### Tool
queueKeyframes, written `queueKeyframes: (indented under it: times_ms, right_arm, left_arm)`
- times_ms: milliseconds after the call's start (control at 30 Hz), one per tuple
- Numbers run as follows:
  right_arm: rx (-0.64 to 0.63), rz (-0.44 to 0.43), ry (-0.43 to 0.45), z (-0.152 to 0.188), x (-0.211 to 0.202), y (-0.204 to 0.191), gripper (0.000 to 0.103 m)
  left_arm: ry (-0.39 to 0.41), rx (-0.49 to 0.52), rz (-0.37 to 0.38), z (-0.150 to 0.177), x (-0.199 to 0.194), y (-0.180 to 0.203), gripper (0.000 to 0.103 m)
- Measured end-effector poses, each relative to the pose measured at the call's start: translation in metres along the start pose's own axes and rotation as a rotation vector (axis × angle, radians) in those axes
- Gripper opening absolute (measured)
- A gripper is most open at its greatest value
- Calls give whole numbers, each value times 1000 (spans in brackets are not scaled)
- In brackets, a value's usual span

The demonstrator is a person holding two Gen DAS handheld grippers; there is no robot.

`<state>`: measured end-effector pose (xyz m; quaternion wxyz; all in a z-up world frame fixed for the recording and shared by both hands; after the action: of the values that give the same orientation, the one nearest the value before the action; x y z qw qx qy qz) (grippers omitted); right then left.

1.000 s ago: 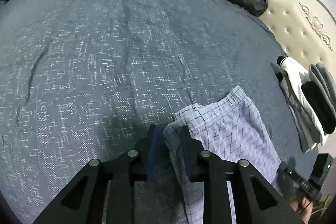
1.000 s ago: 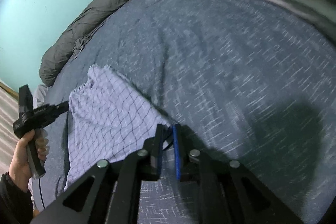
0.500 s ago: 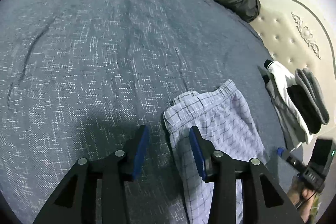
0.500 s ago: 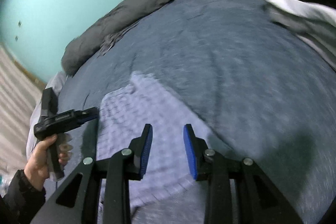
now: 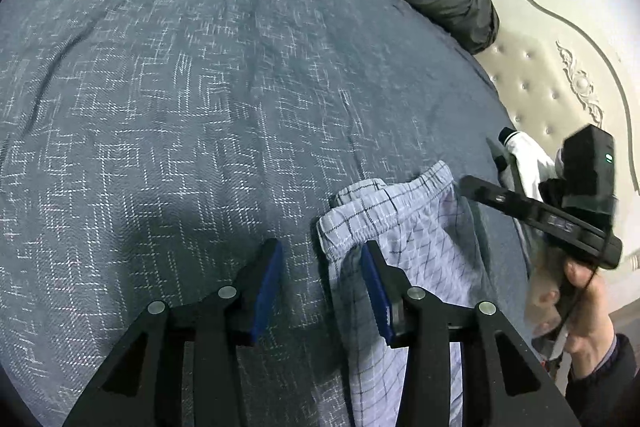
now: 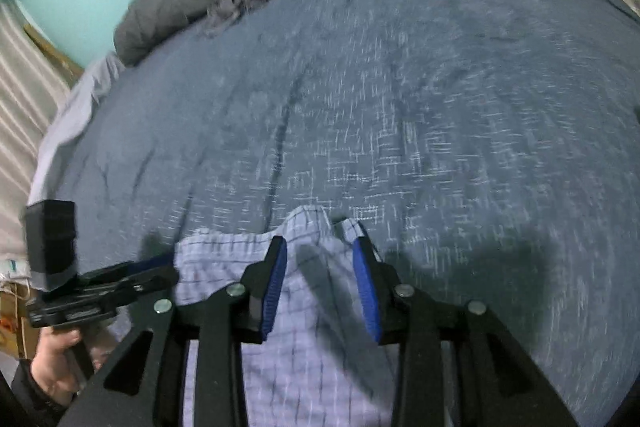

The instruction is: Fold clothes

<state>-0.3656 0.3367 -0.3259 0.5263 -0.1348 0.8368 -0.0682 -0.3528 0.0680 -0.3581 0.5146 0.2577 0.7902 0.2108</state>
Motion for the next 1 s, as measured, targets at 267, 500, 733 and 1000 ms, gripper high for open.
queueKeyframes:
  times_ms: [267, 500, 733, 1000]
  right_arm:
    - [-88, 22, 5, -4, 12, -4, 7]
    - [-167, 94, 28, -4, 14, -4, 2]
    - [-193, 178, 17, 0, 28, 6, 2]
    - [-114, 140, 11, -6, 32, 15, 4]
  left_arm:
    - [-8, -3, 1, -2, 3, 0, 45]
    - [-7, -1, -16, -1, 4, 0, 45]
    - [-18, 1, -15, 1, 9, 6, 45]
    - [-22, -14, -5, 4, 7, 3, 45]
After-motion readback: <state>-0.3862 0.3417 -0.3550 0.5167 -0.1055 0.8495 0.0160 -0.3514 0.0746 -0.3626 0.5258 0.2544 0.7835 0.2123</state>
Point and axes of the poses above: each gripper's, at about its wrist camera, not at the fingertips, and x roughly the way its jaws point, y to its right, z to its underside, the point moved 3 cm from there along x, roughly the way its jaws point, and after that the axes turned 4 degrees about z, right-handed, at the moved point
